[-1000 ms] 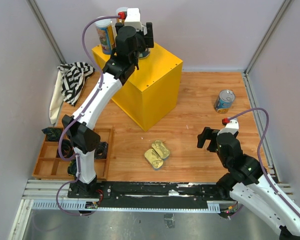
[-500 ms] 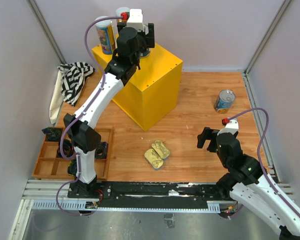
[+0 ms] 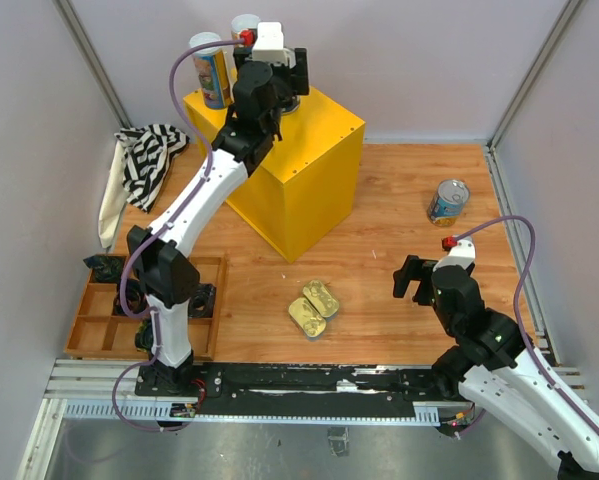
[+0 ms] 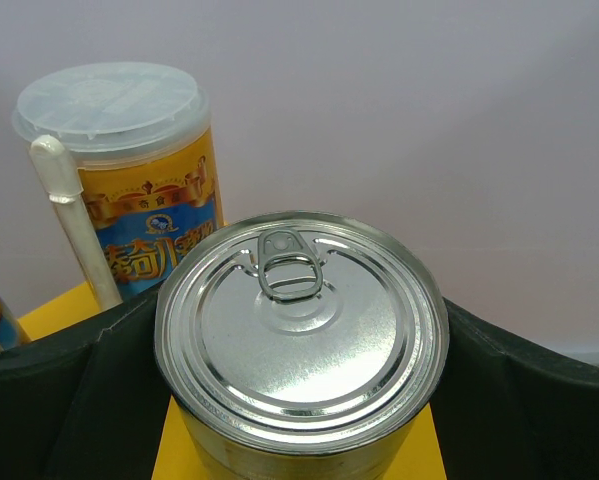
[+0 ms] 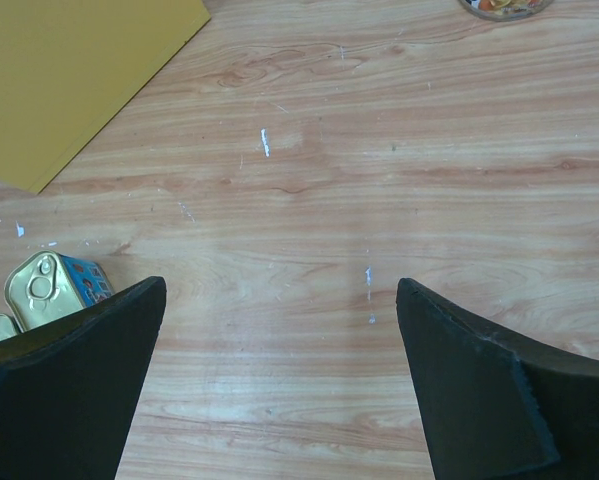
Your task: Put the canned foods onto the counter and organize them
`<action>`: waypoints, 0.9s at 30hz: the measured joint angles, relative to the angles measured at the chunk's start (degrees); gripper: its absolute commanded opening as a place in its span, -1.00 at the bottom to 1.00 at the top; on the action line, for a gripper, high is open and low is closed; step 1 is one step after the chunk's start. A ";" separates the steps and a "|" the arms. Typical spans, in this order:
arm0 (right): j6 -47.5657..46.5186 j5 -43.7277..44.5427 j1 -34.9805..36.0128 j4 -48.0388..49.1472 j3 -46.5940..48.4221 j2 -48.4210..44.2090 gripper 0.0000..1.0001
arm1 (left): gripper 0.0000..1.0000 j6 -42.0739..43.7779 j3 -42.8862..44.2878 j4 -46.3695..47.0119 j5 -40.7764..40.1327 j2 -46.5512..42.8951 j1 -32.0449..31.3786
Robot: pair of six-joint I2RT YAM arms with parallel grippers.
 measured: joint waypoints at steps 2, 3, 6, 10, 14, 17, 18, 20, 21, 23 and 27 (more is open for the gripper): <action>0.00 -0.11 0.00 -0.07 0.00 -0.02 0.97 | 0.93 -0.11 -0.59 0.52 0.13 -0.31 0.07; 0.00 -0.20 0.00 -0.15 0.00 -0.04 0.97 | 0.98 -0.17 -1.03 0.85 0.15 -0.52 0.07; 0.00 -0.46 0.00 -0.63 0.00 -0.46 0.97 | 0.99 -1.20 -2.49 0.22 0.02 -1.36 0.09; 0.02 -0.74 0.00 -1.40 0.00 -1.36 0.97 | 0.99 -2.49 -5.14 -2.51 -0.20 -1.49 0.15; 0.04 -0.87 0.00 -2.34 0.00 -2.45 0.97 | 0.99 -2.95 -6.82 -4.11 -0.26 -1.55 0.17; 0.09 -0.94 0.00 -3.08 0.00 -3.34 0.97 | 0.99 -3.19 -7.34 -4.76 -0.22 -2.23 0.17; 0.11 -0.94 0.00 -3.19 0.00 -3.54 0.97 | 0.99 -3.23 -7.48 -4.85 -0.20 -2.58 0.17; 0.31 -0.94 0.00 -3.37 0.00 -3.82 0.97 | 0.99 -3.45 -7.91 -4.92 -0.17 -3.54 0.13; 0.35 -0.96 0.00 -3.45 0.00 -3.98 0.97 | 0.99 -3.54 -8.11 -4.92 -0.20 -4.02 0.04; 0.50 -0.96 0.00 -3.76 0.00 -4.20 0.97 | 0.99 -3.58 -9.01 -4.87 -0.31 -5.53 -0.20; 0.83 -0.96 0.00 -4.17 0.00 -4.46 0.97 | 0.99 -3.45 -10.51 -4.74 -0.44 -8.96 -0.74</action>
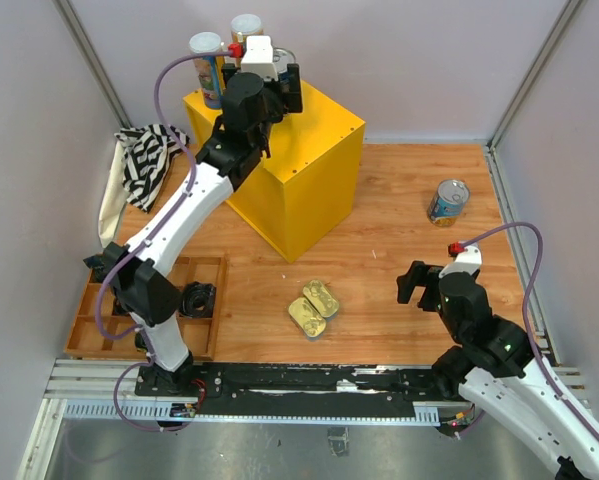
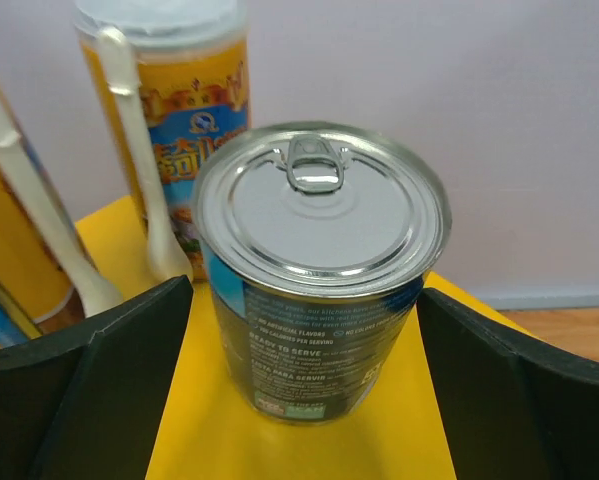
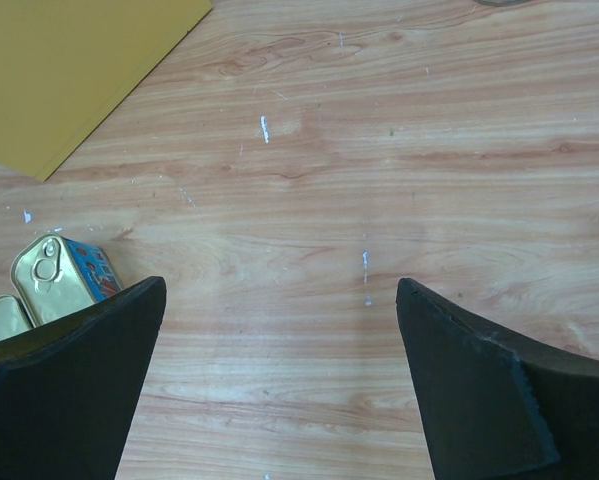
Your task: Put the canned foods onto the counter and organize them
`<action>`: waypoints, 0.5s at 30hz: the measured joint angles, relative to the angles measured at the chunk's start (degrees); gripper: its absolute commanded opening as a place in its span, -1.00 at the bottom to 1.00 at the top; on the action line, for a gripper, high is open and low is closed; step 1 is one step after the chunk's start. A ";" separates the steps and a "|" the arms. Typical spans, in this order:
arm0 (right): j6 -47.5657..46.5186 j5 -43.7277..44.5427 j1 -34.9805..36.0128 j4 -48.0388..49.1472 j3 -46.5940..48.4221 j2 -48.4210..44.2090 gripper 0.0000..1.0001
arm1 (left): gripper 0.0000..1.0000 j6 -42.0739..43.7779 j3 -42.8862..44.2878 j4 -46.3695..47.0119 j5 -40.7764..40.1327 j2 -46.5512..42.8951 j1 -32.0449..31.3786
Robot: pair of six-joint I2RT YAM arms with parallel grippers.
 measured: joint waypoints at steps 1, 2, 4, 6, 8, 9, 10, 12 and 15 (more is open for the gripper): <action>0.09 0.00 0.00 0.00 0.00 0.00 0.97 | 0.99 0.09 -0.44 0.02 -0.07 -1.09 -0.17; 0.17 0.00 0.00 -0.04 0.00 0.00 0.97 | 0.99 0.17 -0.83 0.11 -0.07 -2.16 -0.26; 0.42 0.00 0.00 -0.04 0.00 0.00 0.97 | 0.99 0.37 -1.38 0.37 0.09 -4.13 -0.46; 0.79 0.00 0.00 -0.09 -0.02 0.00 0.97 | 0.99 0.57 -1.75 0.83 0.57 -5.88 -0.48; 1.09 0.02 0.00 -0.17 -0.02 -0.02 0.97 | 0.99 0.57 -2.99 1.33 1.09 -7.96 -0.55; 1.22 0.04 0.00 -0.22 -0.02 -0.07 0.97 | 0.99 0.55 -4.09 1.53 1.42 -9.20 -0.61; 1.31 0.07 0.00 -0.37 -0.04 -0.15 0.97 | 0.99 0.33 -5.99 1.92 1.66 -10.86 -0.74; 1.44 0.22 0.00 -0.55 -0.09 -0.42 0.97 | 0.99 -0.20 -9.97 2.69 1.88 -14.19 -1.03; 1.49 0.74 0.00 -0.87 -0.09 -0.50 0.97 | 0.97 -1.16 -17.22 3.58 2.08 -20.13 -1.53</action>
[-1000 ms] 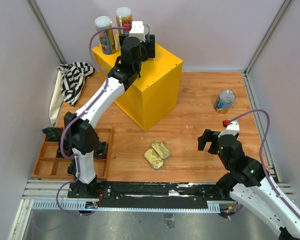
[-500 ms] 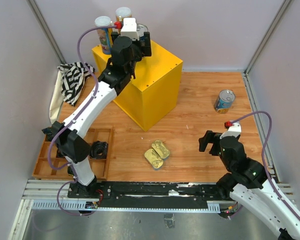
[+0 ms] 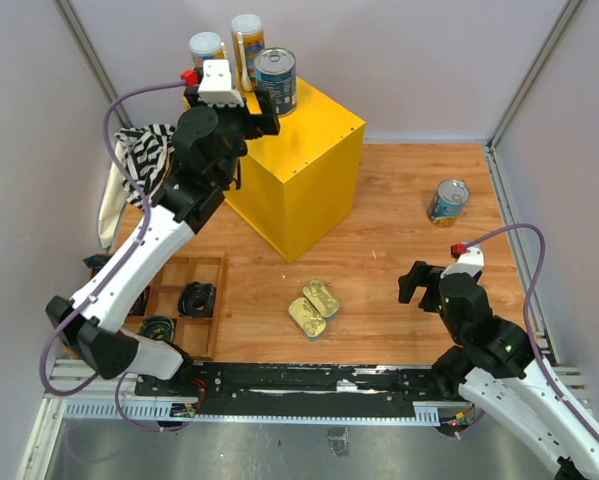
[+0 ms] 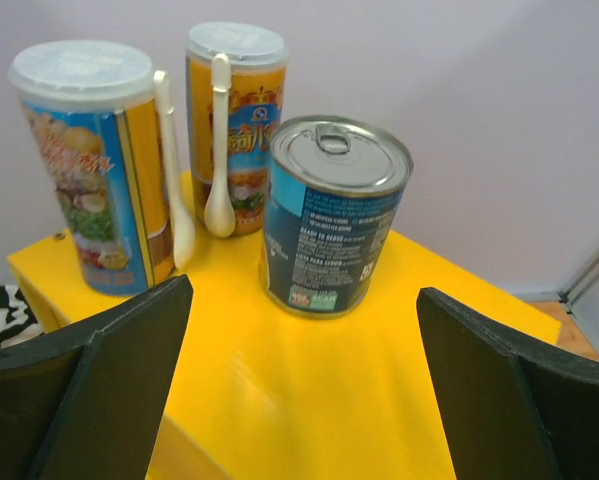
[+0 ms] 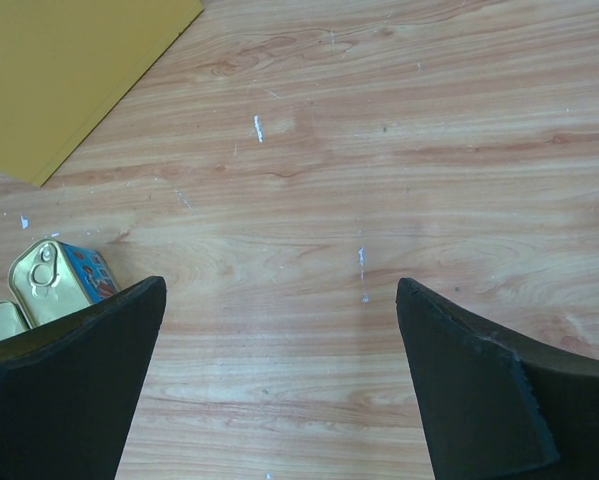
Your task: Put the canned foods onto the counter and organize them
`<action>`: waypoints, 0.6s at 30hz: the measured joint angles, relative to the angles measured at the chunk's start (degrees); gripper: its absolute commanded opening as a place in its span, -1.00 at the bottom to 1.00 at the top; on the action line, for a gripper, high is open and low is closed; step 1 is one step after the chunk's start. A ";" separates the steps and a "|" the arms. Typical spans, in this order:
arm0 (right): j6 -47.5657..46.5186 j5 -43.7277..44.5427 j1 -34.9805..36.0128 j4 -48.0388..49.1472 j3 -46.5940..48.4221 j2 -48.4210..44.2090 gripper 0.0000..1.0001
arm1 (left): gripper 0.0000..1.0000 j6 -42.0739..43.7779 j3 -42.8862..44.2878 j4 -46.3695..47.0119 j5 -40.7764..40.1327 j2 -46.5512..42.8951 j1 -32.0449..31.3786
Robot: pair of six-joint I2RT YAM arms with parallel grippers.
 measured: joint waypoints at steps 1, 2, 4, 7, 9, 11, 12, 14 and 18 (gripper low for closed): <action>0.00 0.24 0.00 0.00 0.00 0.04 0.97 | 0.95 -0.48 -2.23 0.13 0.00 -2.03 -0.11; 0.02 0.52 0.00 0.04 0.00 0.15 0.97 | 0.93 -0.79 -4.15 0.39 0.02 -3.87 -0.11; 0.02 1.03 0.00 0.09 0.00 0.50 0.97 | 0.91 -1.62 -7.15 0.72 0.57 -6.84 -0.11; -0.17 2.47 0.00 0.55 0.00 1.99 0.97 | 0.92 -3.04 -12.07 1.73 2.12 -10.78 -0.46; -0.72 3.48 0.00 1.03 0.39 3.85 0.97 | 0.93 -3.65 -16.50 2.71 3.65 -13.35 -2.16; -1.88 4.68 -0.02 1.57 1.86 7.37 0.97 | 0.94 -3.93 -19.30 3.19 5.09 -14.23 -4.50; -2.38 4.98 -0.09 2.12 2.75 9.27 0.97 | 0.94 -4.09 -20.50 3.45 6.05 -14.23 -5.84; -4.02 5.46 -0.85 3.28 5.33 14.01 0.97 | 0.95 -4.52 -22.47 3.48 7.63 -13.81 -7.76; -7.30 4.55 -5.42 6.23 10.38 21.94 0.97 | 0.96 -5.31 -25.66 4.66 9.09 -12.76 -11.10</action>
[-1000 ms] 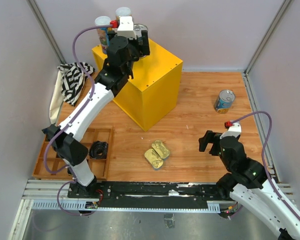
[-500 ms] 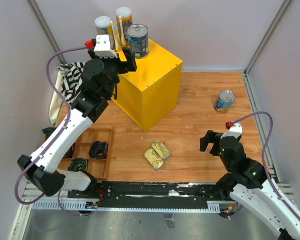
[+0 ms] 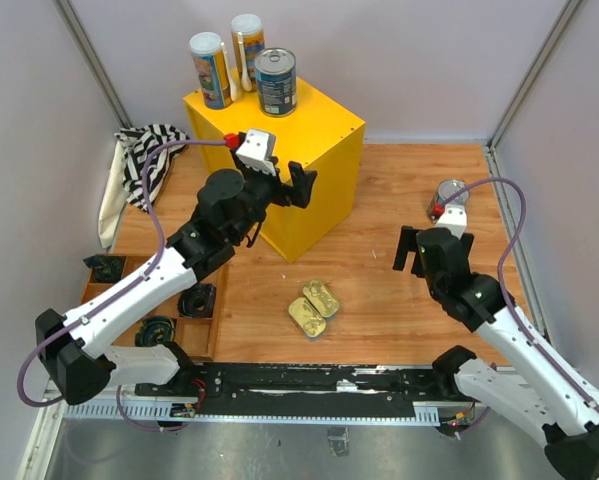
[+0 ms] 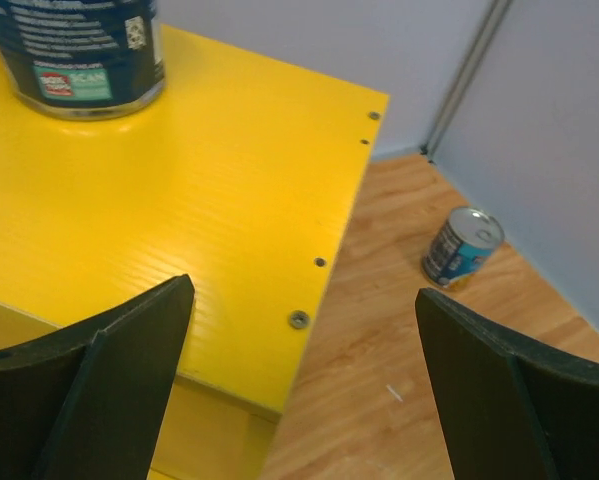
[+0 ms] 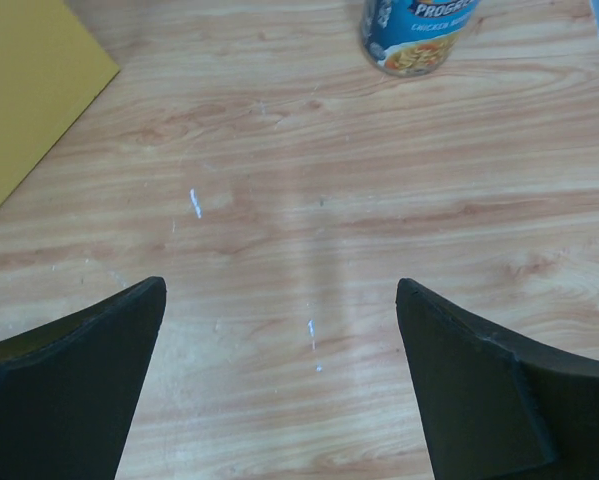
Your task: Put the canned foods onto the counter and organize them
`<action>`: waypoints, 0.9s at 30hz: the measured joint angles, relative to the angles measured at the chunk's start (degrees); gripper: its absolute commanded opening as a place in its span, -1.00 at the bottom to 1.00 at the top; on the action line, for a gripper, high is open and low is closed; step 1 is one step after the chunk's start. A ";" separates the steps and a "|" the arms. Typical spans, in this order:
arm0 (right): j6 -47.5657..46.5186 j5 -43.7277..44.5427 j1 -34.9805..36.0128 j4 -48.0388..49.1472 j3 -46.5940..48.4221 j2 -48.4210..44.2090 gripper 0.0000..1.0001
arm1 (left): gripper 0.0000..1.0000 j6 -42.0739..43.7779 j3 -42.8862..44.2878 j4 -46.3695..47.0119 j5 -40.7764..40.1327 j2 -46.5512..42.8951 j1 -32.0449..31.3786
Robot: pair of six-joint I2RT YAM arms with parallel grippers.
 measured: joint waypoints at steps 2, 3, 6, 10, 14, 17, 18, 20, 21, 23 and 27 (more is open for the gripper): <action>-1.20 -1.81 -3.85 1.38 1.57 2.75 0.97 | 0.99 -0.50 -0.72 1.42 0.48 -0.09 -1.51; -1.86 -3.21 -6.38 2.40 2.19 4.00 0.97 | 0.99 -0.57 -1.20 2.43 0.46 -0.09 -2.43; -2.73 -6.36 -13.07 5.14 2.60 7.43 0.97 | 0.99 -1.14 -2.60 5.46 0.48 -0.09 -5.51; -3.43 -7.98 -18.29 7.61 3.08 13.62 0.97 | 0.99 -3.10 -4.83 7.74 0.98 0.68 -9.99; -3.54 -8.92 -19.96 9.79 5.38 19.39 0.97 | 0.99 -4.46 -5.68 5.22 1.09 6.86 -14.60; -3.34 -9.29 -21.46 11.52 6.60 21.79 0.96 | 0.99 -4.70 -5.68 3.19 1.16 10.12 -16.96; -3.15 -9.42 -22.27 11.82 7.26 22.77 0.97 | 0.99 -4.68 -5.68 2.82 1.11 10.84 -17.75; -2.49 -9.73 -23.80 12.61 8.61 24.83 0.96 | 0.99 -4.61 -5.64 2.67 1.11 11.69 -18.95; -2.10 -9.94 -24.52 12.90 9.40 25.90 0.97 | 0.99 -4.59 -5.53 2.64 1.14 12.09 -19.41; -1.29 -10.36 -26.43 13.49 11.52 28.57 0.97 | 0.99 -4.50 -4.87 2.62 1.22 13.16 -20.26; -0.11 -10.67 -29.55 14.16 15.98 33.66 0.97 | 0.99 -4.31 -3.39 2.95 2.01 15.76 -20.96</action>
